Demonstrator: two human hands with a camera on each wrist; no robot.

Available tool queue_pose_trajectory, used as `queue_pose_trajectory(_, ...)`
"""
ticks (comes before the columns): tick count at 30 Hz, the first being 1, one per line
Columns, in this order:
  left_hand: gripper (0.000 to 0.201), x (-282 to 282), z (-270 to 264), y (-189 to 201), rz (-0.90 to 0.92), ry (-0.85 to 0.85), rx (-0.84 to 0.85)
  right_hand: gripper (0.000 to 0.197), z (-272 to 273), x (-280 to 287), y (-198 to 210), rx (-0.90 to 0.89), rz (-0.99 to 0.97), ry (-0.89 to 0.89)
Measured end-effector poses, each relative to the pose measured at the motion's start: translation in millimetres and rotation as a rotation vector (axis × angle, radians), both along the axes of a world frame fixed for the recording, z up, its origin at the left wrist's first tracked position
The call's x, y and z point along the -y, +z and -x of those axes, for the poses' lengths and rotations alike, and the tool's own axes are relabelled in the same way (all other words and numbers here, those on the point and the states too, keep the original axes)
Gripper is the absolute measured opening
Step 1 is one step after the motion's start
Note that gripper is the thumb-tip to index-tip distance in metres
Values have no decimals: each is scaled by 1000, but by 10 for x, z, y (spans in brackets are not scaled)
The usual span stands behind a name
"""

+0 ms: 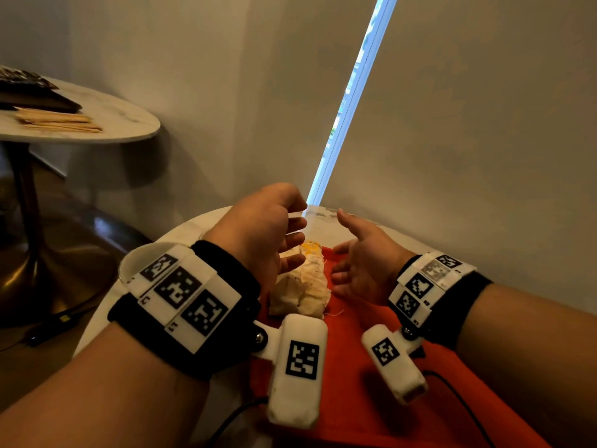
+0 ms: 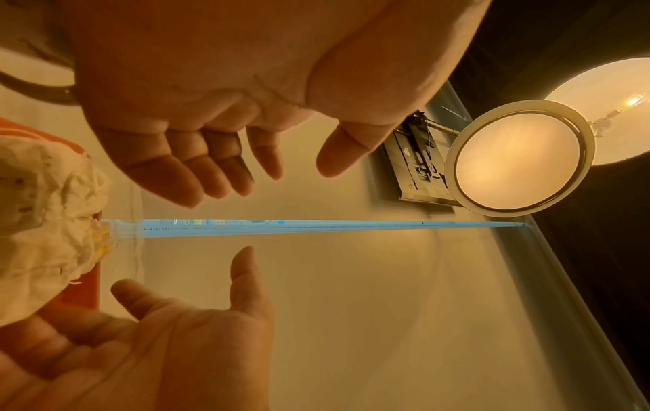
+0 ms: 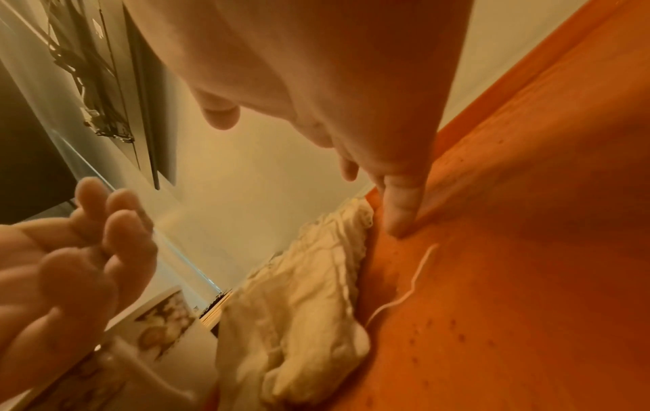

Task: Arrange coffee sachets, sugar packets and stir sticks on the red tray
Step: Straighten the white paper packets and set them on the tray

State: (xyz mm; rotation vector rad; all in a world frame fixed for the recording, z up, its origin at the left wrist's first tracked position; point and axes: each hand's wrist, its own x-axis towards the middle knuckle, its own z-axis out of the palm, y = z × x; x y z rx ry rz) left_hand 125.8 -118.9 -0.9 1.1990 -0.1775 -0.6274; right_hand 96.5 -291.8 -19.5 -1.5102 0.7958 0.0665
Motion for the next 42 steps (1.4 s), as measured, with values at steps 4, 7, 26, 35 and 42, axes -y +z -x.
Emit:
queue_pose_trajectory(4,22,8,-3,-8,-6,6,-8,88,-45,0,-16,20,-69,37)
queue_pose_trajectory(7,21,8,-1,-6,-10,15,-9,93,-88,15,-21,0,-23,57)
queue_pose_trajectory(26,15,20,-18,3,-19,6,-2,75,-86,294,-1,111,253,43)
queue_pose_trajectory(35,24,-31,23,38,-14,-49,-22,104,223,122,102,-183,-56,745)
queue_pose_trajectory(42,37,-3,10,27,0,-8,-25,95,77,0,-41,-130,8,726)
